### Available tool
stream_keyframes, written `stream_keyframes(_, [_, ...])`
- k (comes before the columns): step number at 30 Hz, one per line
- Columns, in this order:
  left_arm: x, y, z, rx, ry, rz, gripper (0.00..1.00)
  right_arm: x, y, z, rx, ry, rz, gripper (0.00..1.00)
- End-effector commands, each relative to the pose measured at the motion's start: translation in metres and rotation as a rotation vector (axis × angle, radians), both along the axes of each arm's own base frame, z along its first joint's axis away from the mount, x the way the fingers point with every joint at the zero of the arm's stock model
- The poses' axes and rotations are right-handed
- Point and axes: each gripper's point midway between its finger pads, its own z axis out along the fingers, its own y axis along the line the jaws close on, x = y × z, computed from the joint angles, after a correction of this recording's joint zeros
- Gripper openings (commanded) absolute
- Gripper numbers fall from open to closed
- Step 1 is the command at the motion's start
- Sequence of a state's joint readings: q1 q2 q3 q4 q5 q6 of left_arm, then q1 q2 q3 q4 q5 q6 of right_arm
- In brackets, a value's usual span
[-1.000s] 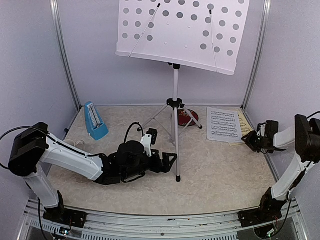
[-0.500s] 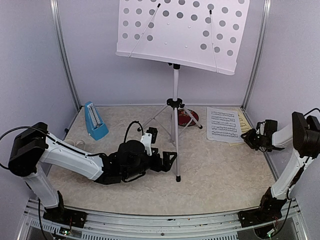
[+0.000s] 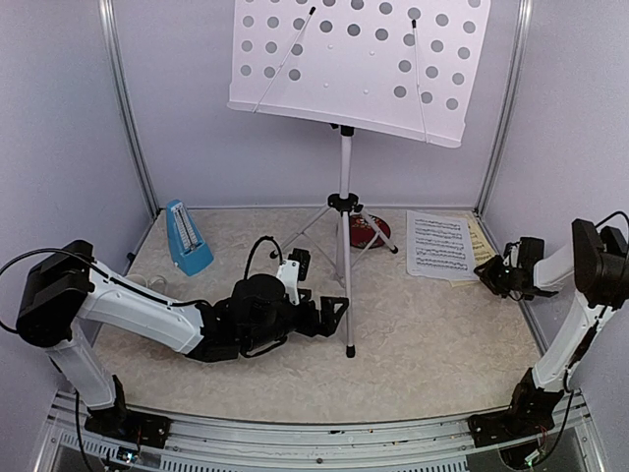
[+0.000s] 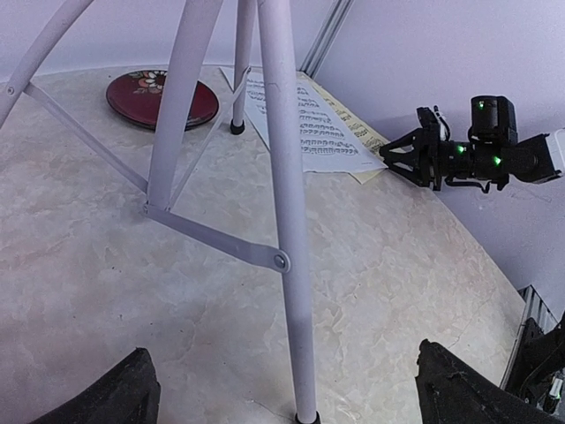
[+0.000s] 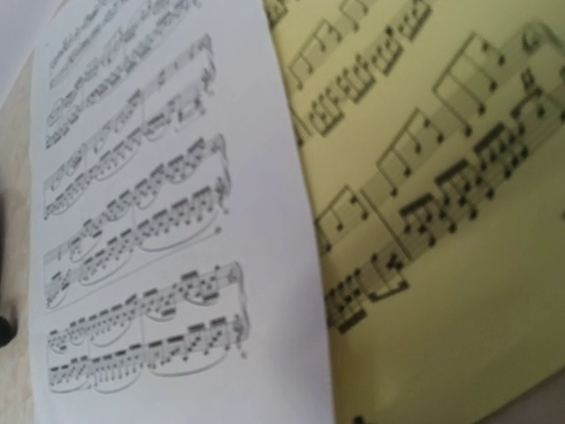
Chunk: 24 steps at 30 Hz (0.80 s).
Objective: Set up the instrument practice props
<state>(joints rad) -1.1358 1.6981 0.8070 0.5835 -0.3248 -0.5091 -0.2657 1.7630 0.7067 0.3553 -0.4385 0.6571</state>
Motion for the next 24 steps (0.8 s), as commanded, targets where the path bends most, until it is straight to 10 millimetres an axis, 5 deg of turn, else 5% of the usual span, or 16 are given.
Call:
stream_keyframes(1, [0.001,-0.003,0.017,-0.015,-0.033,0.005,0.99,0.007,-0.002,0.0,0.035,-0.015,0.002,0.32])
stream_keyframes(8, [0.0,-0.004,0.017,-0.019,-0.031,0.005,0.99,0.009,0.001,-0.003,0.061,-0.02,0.007,0.32])
stream_keyframes(17, [0.002,-0.005,0.018,-0.02,-0.033,0.007,0.99,0.013,0.009,0.0,0.097,-0.045,0.024,0.17])
stream_keyframes(20, [0.002,-0.003,0.021,-0.023,-0.038,0.013,0.99,0.012,0.009,0.01,0.083,-0.058,0.026,0.01])
stream_keyframes(24, [0.003,-0.001,0.026,-0.016,-0.055,0.02,0.99,0.006,0.007,0.035,0.032,-0.083,0.025,0.0])
